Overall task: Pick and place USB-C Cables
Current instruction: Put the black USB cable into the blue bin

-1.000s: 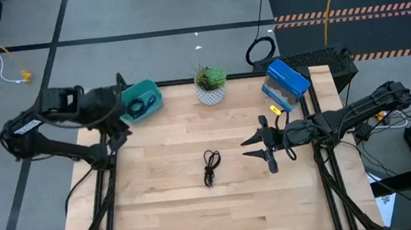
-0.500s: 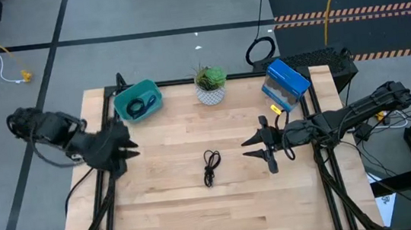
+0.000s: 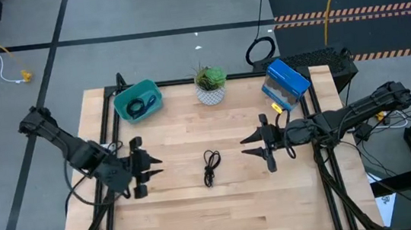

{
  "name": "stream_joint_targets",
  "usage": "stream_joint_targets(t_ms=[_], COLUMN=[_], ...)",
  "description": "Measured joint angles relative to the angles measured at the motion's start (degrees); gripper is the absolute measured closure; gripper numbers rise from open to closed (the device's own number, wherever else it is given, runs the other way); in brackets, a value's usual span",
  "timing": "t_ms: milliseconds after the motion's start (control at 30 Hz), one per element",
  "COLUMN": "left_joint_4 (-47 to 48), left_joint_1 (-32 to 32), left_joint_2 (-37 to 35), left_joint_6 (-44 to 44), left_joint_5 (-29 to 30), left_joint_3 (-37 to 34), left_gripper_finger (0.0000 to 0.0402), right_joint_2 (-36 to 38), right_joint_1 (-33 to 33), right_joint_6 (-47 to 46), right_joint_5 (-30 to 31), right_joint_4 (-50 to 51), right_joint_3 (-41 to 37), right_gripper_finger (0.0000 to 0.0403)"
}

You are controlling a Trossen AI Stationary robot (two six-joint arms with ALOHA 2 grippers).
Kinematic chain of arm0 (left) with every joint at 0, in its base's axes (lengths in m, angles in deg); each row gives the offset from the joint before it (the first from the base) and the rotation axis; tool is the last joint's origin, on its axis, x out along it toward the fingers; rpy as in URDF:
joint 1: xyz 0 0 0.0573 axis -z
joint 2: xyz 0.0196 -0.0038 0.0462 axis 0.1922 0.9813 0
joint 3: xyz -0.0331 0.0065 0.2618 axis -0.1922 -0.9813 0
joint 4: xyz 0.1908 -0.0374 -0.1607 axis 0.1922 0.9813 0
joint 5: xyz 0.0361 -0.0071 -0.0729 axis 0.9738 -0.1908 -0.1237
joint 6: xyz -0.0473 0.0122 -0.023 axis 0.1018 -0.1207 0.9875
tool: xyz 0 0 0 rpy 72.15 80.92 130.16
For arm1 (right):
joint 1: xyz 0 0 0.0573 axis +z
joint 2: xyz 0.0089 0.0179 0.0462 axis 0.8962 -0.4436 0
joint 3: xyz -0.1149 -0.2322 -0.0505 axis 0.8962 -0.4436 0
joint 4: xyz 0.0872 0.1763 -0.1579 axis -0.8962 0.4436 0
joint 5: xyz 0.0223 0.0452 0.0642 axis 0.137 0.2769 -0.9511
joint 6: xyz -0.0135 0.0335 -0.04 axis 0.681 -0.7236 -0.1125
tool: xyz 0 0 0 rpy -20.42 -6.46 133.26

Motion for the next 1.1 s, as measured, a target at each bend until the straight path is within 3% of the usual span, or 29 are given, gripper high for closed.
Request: stream_joint_targets(t_ms=[233,467,867,1100], left_joint_4=[-11.98,-13.02,-13.02,-13.02], left_joint_1=[-3.0,-5.73,-5.86,-5.84], left_joint_2=[0.02,-0.02,-0.02,-0.02], left_joint_6=[-4.28,-3.38,-0.09,1.04], left_joint_5=[1.17,1.19,1.14,1.14], left_joint_3=[-8.25,-8.67,-8.69,-8.69], left_gripper_finger=[0.0273,0.0273,0.0273,0.0273], right_joint_2=[-2.08,-8.16,-23.24,-30.7], right_joint_1=[-2.44,-6.15,-9.76,-11.91], right_joint_6=[2.18,2.84,7.76,8.27], right_joint_5=[-0.01,-3.26,-3.72,-7.93], right_joint_4=[-3.8,-8.8,1.61,8.19], right_joint_3=[0.02,1.92,14.82,20.05], right_gripper_finger=[0.0268,0.0268,0.0268,0.0268])
